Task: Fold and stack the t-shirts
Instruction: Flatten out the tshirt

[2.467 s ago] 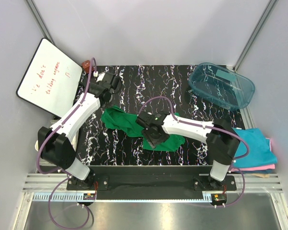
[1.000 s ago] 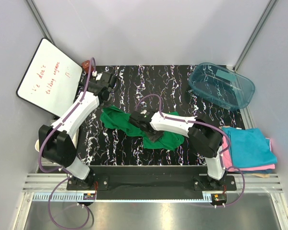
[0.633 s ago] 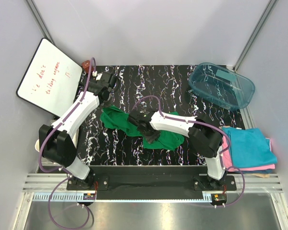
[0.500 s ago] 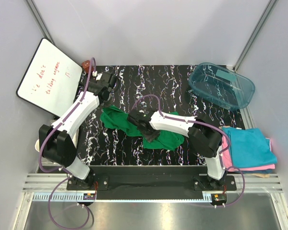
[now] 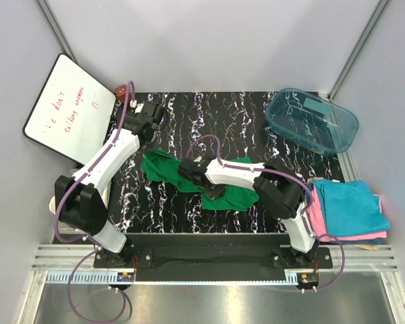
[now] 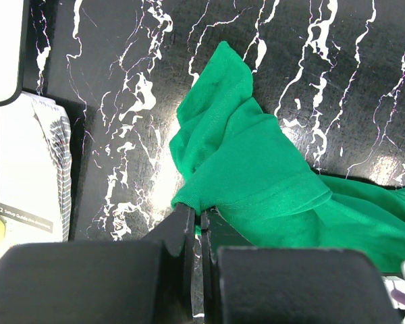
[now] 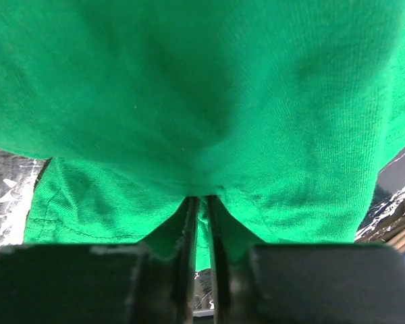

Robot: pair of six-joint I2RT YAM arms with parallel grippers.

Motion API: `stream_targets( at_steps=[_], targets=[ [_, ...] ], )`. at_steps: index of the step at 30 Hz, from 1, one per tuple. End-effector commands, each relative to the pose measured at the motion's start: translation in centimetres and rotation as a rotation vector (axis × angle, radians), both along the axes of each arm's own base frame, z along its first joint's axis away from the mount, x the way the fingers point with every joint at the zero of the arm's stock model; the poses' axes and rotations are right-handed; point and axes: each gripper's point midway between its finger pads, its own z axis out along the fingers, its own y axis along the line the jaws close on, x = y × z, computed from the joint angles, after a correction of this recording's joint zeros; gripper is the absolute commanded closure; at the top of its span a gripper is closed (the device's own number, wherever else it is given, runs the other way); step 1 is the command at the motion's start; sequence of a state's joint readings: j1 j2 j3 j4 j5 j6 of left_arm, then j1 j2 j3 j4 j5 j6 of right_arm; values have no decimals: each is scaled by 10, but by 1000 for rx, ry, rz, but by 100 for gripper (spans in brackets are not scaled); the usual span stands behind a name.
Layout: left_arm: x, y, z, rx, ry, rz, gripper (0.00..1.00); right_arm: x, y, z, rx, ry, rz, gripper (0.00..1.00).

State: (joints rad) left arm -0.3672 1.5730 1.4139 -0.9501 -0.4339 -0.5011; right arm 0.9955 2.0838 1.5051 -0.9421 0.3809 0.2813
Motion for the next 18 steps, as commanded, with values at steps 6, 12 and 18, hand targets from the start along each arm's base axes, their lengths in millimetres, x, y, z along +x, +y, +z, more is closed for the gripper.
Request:
stream_targets(
  at_steps=[6, 12, 18],
  targets=[
    [8, 2, 13, -2, -44, 4, 100, 10, -1, 22, 12, -83, -11, 100],
    [7, 2, 12, 1, -41, 7, 100, 14, -6, 49, 46, -146, -32, 100],
    [9, 4, 15, 9, -48, 7, 100, 31, -12, 100, 77, -266, -44, 100]
  ],
)
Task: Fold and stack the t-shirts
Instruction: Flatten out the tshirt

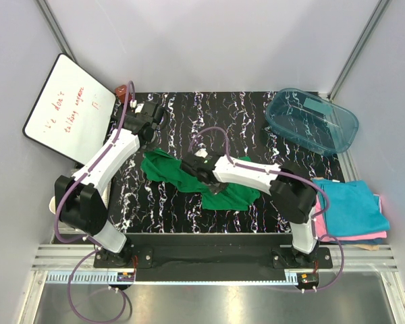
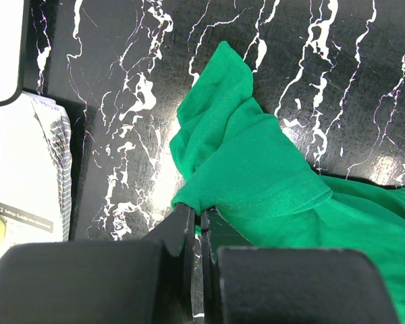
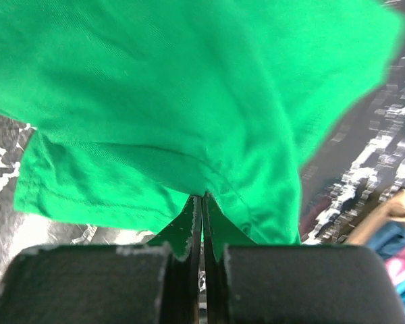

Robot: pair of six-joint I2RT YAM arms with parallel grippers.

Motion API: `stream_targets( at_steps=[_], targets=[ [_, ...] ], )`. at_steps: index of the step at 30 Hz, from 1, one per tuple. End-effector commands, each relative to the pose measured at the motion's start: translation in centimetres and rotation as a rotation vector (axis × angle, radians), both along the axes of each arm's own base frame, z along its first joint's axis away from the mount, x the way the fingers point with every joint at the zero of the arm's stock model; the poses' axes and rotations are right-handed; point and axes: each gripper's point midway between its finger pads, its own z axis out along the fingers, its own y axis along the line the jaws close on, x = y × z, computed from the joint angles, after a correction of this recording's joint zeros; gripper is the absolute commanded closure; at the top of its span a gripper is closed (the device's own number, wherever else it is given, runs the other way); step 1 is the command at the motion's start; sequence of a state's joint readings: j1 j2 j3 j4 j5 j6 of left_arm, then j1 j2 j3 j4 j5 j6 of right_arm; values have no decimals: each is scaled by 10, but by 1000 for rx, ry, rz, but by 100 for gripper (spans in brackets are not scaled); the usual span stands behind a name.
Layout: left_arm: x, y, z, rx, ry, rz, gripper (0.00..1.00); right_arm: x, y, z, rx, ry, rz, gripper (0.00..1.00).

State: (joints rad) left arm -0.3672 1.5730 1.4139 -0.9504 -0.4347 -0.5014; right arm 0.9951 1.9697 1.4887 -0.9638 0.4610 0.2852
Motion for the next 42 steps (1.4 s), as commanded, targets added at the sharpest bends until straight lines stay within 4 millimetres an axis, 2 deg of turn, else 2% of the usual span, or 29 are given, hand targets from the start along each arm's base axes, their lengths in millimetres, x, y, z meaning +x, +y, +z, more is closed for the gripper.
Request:
stream_targets(
  at_steps=[1, 3, 7, 8, 9, 12, 14, 18, 19, 20, 21, 22, 23, 26, 29, 31, 34, 36, 42],
  targets=[
    [9, 4, 16, 12, -50, 6, 100, 25, -7, 68, 48, -184, -38, 100],
    [10, 4, 18, 15, -56, 4, 100, 39, -17, 86, 49, -241, -63, 100],
    [13, 4, 22, 13, -65, 1, 100, 74, -48, 95, 32, -296, -145, 100],
    [13, 4, 22, 16, -61, -2, 100, 83, -54, 93, 18, -296, -148, 100],
    [14, 3, 22, 15, -62, -3, 100, 97, -70, 92, 12, -301, -191, 100],
    [15, 3, 22, 19, -60, -7, 100, 136, -86, 84, 13, -332, -232, 100],
    [14, 3, 20, 22, -50, -9, 100, 157, -89, 73, -11, -326, -230, 100],
    [15, 2, 21, 26, -41, -18, 100, 204, -96, 66, -20, -358, -269, 100],
    [15, 2, 20, 26, -37, -20, 100, 214, -103, 65, -19, -365, -295, 90],
    [15, 2, 20, 28, -35, -21, 100, 227, -100, 64, -13, -380, -308, 80],
    [16, 2, 20, 28, -33, -23, 100, 231, -101, 64, -23, -382, -309, 70],
    [17, 1, 18, 30, -25, -26, 100, 236, -102, 66, -28, -386, -314, 63],
    [18, 1, 18, 29, -26, -26, 100, 241, -98, 70, -13, -396, -322, 51],
    [20, -1, 16, 25, -18, -26, 100, 231, -94, 79, 43, -372, -309, 40],
    [26, -5, 14, 18, -14, -30, 100, 214, -93, 90, 97, -350, -285, 37],
    [28, -6, 11, 20, -7, -32, 100, 206, -83, 91, 174, -318, -248, 37],
    [32, -8, 12, 19, -8, -34, 100, 191, -79, 88, 218, -280, -213, 37],
    [34, -9, 10, 16, -4, -36, 100, 183, -81, 75, 208, -242, -208, 37],
    [36, -11, 6, 15, 9, -37, 100, 165, -72, 60, 265, -153, -177, 37]
  ],
)
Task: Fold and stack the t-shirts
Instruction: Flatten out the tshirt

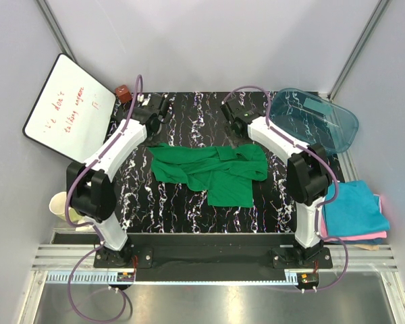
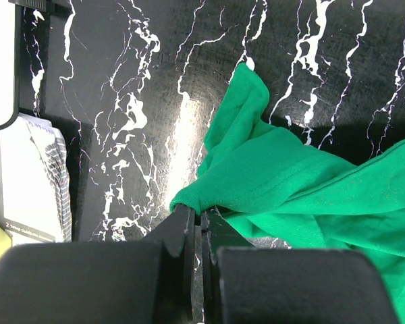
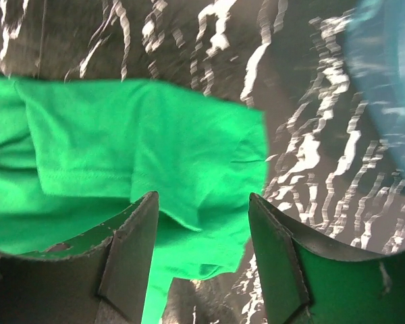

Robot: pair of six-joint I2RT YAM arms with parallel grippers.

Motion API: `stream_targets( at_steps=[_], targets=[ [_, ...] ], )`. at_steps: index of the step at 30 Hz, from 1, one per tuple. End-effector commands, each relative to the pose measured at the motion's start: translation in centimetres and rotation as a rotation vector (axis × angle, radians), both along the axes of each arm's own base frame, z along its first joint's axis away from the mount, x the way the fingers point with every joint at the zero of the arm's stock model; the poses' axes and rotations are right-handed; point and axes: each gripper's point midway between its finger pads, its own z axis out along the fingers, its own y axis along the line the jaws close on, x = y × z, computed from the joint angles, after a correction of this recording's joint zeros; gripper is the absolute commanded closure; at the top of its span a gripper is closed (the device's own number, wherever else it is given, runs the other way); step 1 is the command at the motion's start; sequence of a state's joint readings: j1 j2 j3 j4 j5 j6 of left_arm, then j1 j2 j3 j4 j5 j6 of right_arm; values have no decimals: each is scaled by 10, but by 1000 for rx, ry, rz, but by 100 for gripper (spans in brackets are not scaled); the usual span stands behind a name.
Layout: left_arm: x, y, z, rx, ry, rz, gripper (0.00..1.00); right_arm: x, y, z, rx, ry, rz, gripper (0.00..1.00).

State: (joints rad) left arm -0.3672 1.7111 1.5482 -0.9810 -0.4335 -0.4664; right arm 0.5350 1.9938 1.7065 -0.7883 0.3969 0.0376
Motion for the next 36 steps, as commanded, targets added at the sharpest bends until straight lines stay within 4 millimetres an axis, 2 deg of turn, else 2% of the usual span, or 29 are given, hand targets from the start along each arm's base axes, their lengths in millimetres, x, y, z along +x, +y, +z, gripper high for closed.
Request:
stream_targets(
  at_steps=[1, 7, 12, 23, 26, 30, 32, 35, 36],
  targets=[
    [10, -2, 11, -14, -29, -8, 100, -12, 17, 0, 95, 41, 62, 37],
    [10, -1, 10, -8, -28, -9, 100, -22, 17, -25, 83, 111, 54, 37],
    [9, -1, 10, -9, -28, -6, 100, -26, 15, -33, 75, 134, 51, 37],
    [9, 1, 12, 1, -30, -9, 100, -26, 4, -62, -2, 171, 4, 40],
    [8, 2, 13, 9, -28, -9, 100, -21, 6, -63, 1, 162, 1, 46],
    [7, 3, 13, 14, -27, -8, 100, -17, 9, -53, 16, 136, 8, 58],
    [7, 4, 12, 17, -26, -6, 100, -15, 11, -51, 26, 123, 11, 71],
    [7, 4, 15, 17, -32, -6, 100, -13, 15, -47, 52, 105, 22, 84],
    [7, 5, 15, 19, -32, -7, 100, -11, 16, -41, 62, 90, 20, 86]
  ],
)
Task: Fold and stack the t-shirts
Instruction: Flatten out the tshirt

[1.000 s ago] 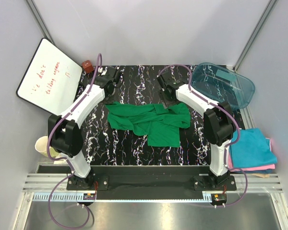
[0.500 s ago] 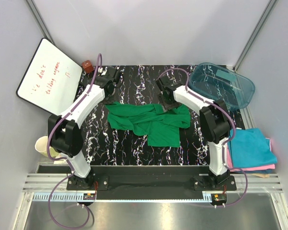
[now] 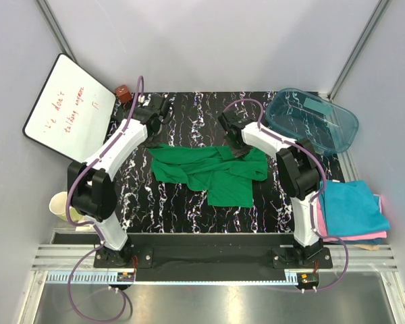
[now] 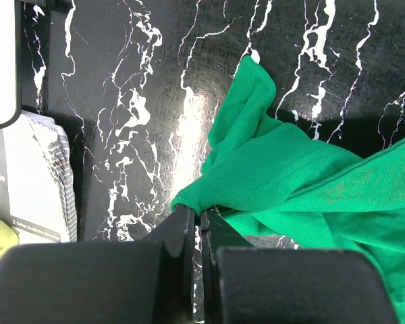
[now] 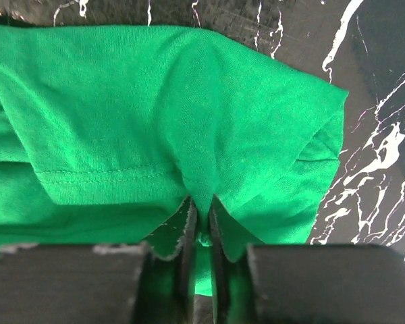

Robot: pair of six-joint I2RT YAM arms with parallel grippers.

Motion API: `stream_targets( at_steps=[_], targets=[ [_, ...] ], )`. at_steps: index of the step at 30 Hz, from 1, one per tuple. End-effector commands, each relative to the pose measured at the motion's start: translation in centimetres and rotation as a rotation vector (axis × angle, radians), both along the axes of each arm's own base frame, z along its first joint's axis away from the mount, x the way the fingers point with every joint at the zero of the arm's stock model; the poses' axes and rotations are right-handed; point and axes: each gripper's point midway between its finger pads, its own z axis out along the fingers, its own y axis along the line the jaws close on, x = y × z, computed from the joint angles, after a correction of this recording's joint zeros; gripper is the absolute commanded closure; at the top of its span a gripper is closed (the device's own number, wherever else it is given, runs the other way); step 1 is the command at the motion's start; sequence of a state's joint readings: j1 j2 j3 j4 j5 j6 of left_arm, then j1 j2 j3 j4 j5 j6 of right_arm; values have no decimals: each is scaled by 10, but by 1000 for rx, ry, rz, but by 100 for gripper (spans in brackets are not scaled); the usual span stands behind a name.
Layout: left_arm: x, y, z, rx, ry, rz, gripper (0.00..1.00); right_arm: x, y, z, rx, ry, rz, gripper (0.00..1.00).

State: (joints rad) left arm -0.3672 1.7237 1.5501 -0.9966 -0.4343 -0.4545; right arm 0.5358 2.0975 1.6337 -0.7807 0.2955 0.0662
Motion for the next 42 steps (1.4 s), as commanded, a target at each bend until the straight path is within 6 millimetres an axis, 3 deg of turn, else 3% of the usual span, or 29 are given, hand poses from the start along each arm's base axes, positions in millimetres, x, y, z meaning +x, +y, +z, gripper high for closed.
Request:
stream_targets(
  at_steps=[1, 5, 11, 14, 18, 22, 24, 27, 29, 30, 32, 33, 37, 42],
  targets=[
    [10, 3, 21, 5, -62, 0, 100, 17, 11, 36, 60, -115, -3, 89],
    [12, 7, 33, 20, -86, 7, 100, 28, 5, 81, 61, -227, -14, 97],
    [22, 6, 65, 9, -164, 12, 100, 32, -12, 181, 83, -456, -40, 100],
    [21, 7, 68, 11, -164, 11, 100, 19, -19, 203, 111, -493, -50, 100],
    [16, 10, 69, 17, -161, 15, 100, -4, -34, 212, 113, -494, -72, 100],
    [6, 17, 101, 9, -232, 29, 100, -23, -47, 233, 131, -527, -79, 100],
    [1, 22, 123, 4, -291, 40, 100, -34, -51, 262, 177, -587, -73, 100],
    [-17, 36, 172, -12, -426, 62, 100, -53, -56, 305, 267, -674, -68, 100],
    [-28, 43, 190, -13, -482, 78, 100, -69, -59, 336, 338, -732, -56, 100],
    [-40, 49, 206, -24, -531, 83, 100, -76, -58, 344, 373, -740, -43, 100],
    [-53, 55, 217, -31, -573, 85, 100, -96, -55, 363, 457, -760, -1, 100],
    [-68, 61, 230, -50, -621, 87, 100, -103, -55, 366, 478, -754, 9, 100],
    [-108, 70, 251, -91, -718, 66, 100, -141, -61, 389, 591, -780, 31, 100],
    [-157, 78, 276, -176, -838, -4, 100, -167, -71, 400, 633, -812, 49, 100]
  ],
)
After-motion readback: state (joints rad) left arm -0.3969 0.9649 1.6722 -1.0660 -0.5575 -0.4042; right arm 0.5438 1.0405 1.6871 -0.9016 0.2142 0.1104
